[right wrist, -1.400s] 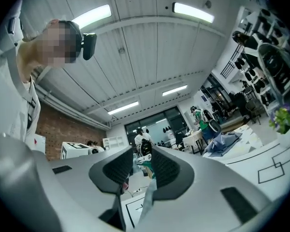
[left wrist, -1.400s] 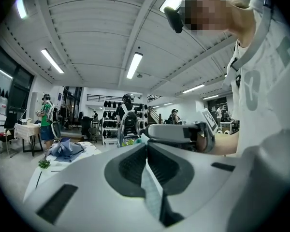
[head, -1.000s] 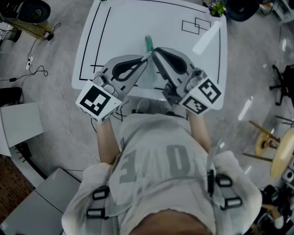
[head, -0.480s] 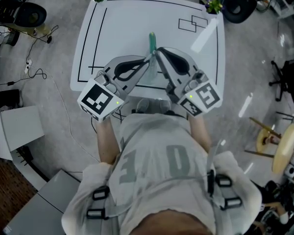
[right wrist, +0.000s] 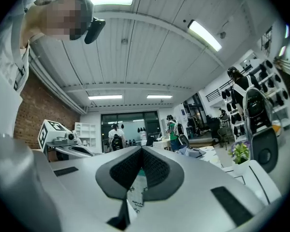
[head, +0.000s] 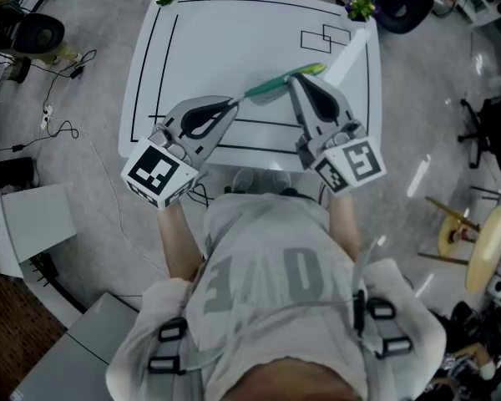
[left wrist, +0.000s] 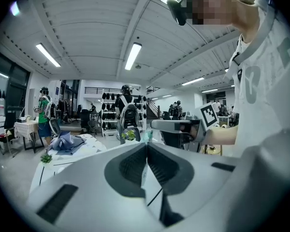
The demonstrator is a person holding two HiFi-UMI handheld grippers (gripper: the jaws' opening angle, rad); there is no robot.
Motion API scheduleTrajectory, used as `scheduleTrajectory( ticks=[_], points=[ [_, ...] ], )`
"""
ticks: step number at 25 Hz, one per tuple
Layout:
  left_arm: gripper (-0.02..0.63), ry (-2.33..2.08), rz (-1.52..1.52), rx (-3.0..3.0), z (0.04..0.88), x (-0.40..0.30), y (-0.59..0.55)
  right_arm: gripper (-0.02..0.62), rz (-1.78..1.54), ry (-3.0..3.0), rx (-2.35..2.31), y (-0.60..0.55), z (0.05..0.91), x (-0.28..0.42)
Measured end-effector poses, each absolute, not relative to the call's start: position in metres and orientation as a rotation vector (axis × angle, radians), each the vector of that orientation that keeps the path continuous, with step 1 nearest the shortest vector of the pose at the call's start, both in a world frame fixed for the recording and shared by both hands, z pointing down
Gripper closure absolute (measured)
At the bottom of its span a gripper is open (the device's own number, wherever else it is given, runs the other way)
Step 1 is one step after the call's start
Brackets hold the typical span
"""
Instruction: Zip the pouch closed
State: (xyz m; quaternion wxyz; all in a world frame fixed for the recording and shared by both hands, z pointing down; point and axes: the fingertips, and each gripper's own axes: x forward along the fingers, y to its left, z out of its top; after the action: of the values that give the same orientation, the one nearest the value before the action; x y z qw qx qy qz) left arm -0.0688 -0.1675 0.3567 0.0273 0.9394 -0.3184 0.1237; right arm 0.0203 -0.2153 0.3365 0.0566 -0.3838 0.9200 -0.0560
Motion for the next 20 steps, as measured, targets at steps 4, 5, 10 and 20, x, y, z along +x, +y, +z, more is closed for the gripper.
scheduleTrajectory(
  ticks=[4, 5, 10, 20],
  points=[
    [0.594, -1.036, 0.382, 2.864, 0.362, -0.085, -0.171, 0.588, -0.180, 2.748, -1.264, -0.225, 0.340, 0.042],
    [0.594, -1.049, 0.384, 2.855, 0.363, -0.088, -0.172, 0.588, -0.184, 2.738, -1.288, -0.227, 0.341, 0.047],
    [0.594, -1.091, 0.401, 2.831, 0.367, -0.102, -0.173, 0.586, -0.195, 2.694, -1.387, -0.231, 0.346, 0.066],
    [0.594, -1.115, 0.394, 2.814, 0.367, -0.102, -0.174, 0.588, -0.236, 2.683, -1.409, -0.224, 0.349, 0.069]
  ],
)
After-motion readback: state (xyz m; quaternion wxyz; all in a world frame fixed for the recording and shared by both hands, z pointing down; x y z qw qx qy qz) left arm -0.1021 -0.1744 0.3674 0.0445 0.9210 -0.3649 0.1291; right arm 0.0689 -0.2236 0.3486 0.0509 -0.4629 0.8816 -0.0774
